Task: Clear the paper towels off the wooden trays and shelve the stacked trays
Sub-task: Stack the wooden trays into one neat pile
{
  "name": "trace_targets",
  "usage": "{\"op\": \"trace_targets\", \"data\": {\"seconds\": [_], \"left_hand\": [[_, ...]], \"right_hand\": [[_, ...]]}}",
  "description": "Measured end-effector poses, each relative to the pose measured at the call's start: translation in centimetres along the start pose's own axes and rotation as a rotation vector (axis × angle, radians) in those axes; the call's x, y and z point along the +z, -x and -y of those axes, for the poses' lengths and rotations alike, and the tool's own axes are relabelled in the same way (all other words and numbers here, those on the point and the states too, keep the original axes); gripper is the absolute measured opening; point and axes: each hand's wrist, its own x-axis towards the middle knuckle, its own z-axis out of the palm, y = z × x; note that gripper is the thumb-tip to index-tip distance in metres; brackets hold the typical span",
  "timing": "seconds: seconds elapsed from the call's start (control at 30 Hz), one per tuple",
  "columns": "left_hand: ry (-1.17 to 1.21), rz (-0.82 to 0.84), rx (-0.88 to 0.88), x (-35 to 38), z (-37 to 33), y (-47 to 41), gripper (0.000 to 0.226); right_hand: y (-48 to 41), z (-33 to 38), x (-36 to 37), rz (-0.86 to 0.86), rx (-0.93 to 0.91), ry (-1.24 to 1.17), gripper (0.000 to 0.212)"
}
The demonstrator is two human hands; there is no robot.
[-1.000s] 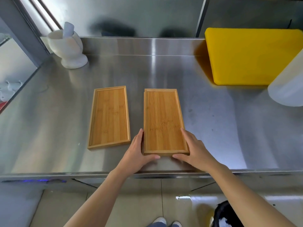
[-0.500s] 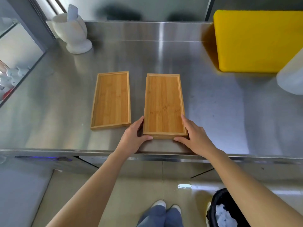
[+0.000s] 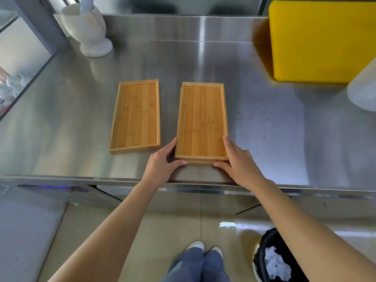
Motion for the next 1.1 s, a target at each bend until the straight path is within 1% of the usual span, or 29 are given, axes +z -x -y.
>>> {"op": "trace_targets", "data": {"seconds": [0.2,0.3,0.47,0.7,0.8,0.87,0.97,1.03,1.1], "left_hand": [[-0.054,-0.072,0.038,0.6,0.4,0.6,0.076],[-0.063,-0.081,0.043,0.7,0.4,0.7,0.075],[-0.033,-0.075,0.036,0.6,0.4,0.8,0.076],[-0.095,-0.002,0.062,0.2,0.1,1.3,0.079],[-0.082,0.008,0.053,-0.6,-0.3,2.2,0.076],[-0.094,-0.031,0.06,-1.5,-0.7,2.8,0.071],[-0.162,-0.13,0.056,-3.2,-1.0,3.4,0.064],[-0.191,-0.22,0.043,-4.5,-1.1,3.2,0.061],[-0.19,-0.316,0.016,-6.0,-1.0,2.5,0.06]], "right_hand": [[0.1,0.0,0.7,-0.009,-0.01,0.083,0.081],[0.2,0.1,0.6,-0.018,-0.014,0.095,0.08],[0.1,-0.1,0.7,-0.015,-0.013,0.095,0.081],[0.5,0.4,-1.0,0.042,-0.015,0.132,0.079],[0.6,0.5,-2.3,0.01,-0.012,0.176,0.077],[0.5,0.8,-3.3,-0.068,-0.003,0.164,0.075],[-0.1,2.2,-4.7,-0.156,-0.025,0.041,0.067],[-0.7,3.5,-5.1,-0.172,-0.102,-0.032,0.062],[-1.1,5.4,-5.4,-0.154,-0.169,-0.108,0.059]]}}
